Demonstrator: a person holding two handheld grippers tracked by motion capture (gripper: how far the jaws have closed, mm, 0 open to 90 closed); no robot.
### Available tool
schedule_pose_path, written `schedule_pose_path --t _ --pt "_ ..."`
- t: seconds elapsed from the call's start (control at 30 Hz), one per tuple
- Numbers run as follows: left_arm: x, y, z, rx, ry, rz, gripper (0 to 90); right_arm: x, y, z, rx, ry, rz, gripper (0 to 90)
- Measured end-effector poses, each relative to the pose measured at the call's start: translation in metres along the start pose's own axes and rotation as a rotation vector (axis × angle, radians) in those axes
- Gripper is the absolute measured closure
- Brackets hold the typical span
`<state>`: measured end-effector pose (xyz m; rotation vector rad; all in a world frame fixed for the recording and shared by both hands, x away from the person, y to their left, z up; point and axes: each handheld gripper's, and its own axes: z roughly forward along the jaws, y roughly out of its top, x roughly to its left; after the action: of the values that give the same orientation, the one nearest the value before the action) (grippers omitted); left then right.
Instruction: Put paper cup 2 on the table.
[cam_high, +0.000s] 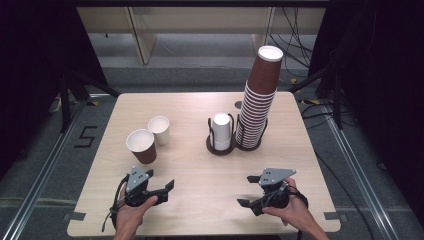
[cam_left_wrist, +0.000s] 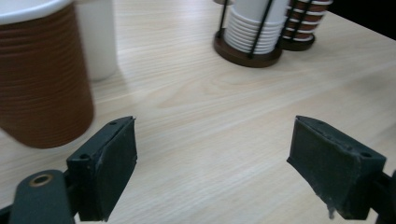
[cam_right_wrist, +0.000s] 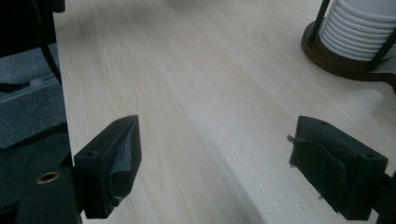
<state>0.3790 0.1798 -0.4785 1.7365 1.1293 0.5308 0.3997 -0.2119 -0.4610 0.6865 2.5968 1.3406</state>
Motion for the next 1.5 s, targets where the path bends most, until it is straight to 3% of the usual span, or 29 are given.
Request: schedule_pose_path --t 0.1,0.43,0.5,0.6,0.7,0.73,0.83,0.87,0.9,1.0,1.03,1.3,1.5 --pt "-0.01 -0.002 0.0 -0.01 -0.02 0.009 14.8 -0.002 -0.001 -0.002 -0.011 -0.017 0.011 16.6" --pt "-0.03 -0.009 -0.002 -0.011 -0.079 0.048 14.8 -0.002 -0.007 -0.007 -0.018 -0.011 0.047 16.5" --pt "-0.034 -0.01 -0.003 -0.017 -0.092 0.051 14.8 -0.002 -0.008 -0.007 -0.028 -0.018 0.034 16.6" --pt "-0.039 -0.012 -0.003 -0.032 -0.115 0.051 14.8 0.001 -0.01 -0.009 -0.028 -0.012 0.056 16.5" --pt "-0.044 -0.015 -0.005 -0.039 -0.123 0.052 14.8 0.002 -0.012 -0.01 -0.034 -0.027 0.041 16.4" --pt "-0.044 -0.015 -0.005 -0.039 -0.123 0.052 14.7 0.003 -0.013 -0.01 -0.03 -0.018 0.059 16.4" --pt "-0.051 -0.022 -0.006 -0.032 -0.144 0.08 14.7 0.003 -0.014 -0.011 -0.031 -0.018 0.04 16.1" --pt "-0.051 -0.022 -0.006 -0.032 -0.144 0.08 14.8 0.003 -0.014 -0.011 -0.031 -0.018 0.04 16.1" --pt "-0.053 -0.026 -0.006 -0.031 -0.163 0.088 14.8 0.006 -0.016 -0.012 -0.026 -0.015 0.071 16.0" --pt "-0.057 -0.03 -0.007 -0.019 -0.162 0.103 14.7 0.006 -0.017 -0.012 -0.026 -0.012 0.051 16.0" --pt "-0.059 -0.032 -0.009 -0.013 -0.18 0.115 14.7 0.008 -0.018 -0.013 -0.027 -0.018 0.051 15.9" --pt "-0.068 -0.038 -0.012 -0.025 -0.226 0.127 14.8 0.012 -0.025 -0.014 -0.016 -0.006 0.066 15.8" --pt "-0.08 -0.038 -0.017 -0.032 -0.221 0.129 14.7 0.019 -0.032 -0.013 0.019 0.0 0.067 15.8"
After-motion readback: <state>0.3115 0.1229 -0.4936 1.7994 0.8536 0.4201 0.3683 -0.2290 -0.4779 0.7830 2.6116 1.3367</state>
